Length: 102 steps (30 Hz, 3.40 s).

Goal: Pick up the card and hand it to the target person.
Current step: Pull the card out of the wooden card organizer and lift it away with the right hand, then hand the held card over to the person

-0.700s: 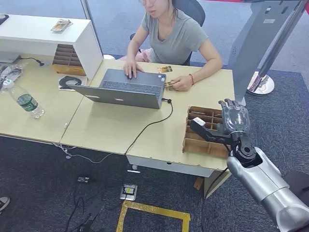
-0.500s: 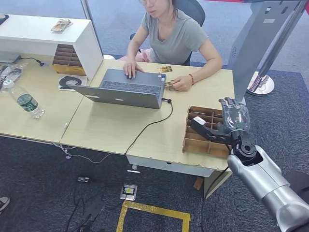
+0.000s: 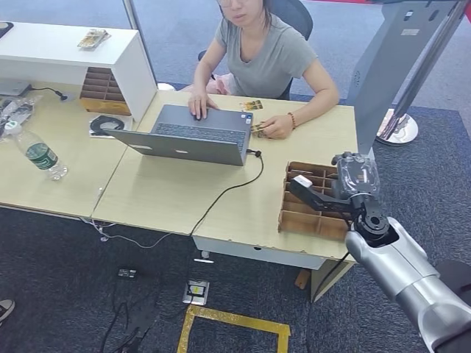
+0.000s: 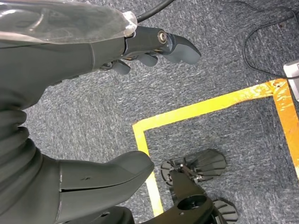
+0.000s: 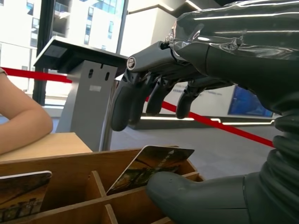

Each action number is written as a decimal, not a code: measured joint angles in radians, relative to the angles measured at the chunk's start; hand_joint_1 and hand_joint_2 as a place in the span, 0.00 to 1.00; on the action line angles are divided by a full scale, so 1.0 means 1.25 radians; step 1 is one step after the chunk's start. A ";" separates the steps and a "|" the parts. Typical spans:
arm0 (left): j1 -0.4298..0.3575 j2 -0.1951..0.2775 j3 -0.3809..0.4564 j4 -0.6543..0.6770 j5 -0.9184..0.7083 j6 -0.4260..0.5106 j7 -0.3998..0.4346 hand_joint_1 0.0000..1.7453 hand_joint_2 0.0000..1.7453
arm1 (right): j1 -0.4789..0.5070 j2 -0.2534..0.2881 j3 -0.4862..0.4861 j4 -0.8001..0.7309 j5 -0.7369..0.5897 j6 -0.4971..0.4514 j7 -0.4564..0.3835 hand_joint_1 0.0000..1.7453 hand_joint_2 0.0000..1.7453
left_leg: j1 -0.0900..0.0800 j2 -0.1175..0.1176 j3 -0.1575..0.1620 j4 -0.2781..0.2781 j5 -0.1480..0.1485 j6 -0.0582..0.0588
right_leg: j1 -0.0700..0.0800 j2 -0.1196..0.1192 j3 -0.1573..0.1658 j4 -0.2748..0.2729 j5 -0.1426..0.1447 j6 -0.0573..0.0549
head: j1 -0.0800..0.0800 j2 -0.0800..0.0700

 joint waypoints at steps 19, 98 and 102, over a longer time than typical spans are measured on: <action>0.006 0.001 0.000 0.000 0.000 0.003 -0.002 0.00 1.00 | -0.009 0.007 0.000 0.043 -0.013 -0.004 0.005 0.46 1.00 | 0.000 0.000 0.000 0.000 0.000 0.000 | 0.000 0.000 0.000 0.000 0.000 0.000 | 0.000 0.000; 0.004 0.004 -0.019 0.000 0.000 -0.014 0.019 0.00 1.00 | -0.170 0.017 -0.042 -0.225 -0.029 0.041 0.063 1.00 1.00 | 0.000 0.000 0.000 0.000 0.001 0.000 | 0.000 0.000 0.001 0.001 0.001 0.000 | 0.000 0.000; -0.004 -0.002 -0.031 0.000 0.000 -0.018 0.025 0.00 1.00 | -0.241 0.086 -0.014 -0.095 -0.032 0.070 0.069 1.00 1.00 | 0.000 -0.001 0.000 0.000 0.002 0.000 | 0.000 -0.001 0.001 0.001 0.001 0.000 | 0.000 0.000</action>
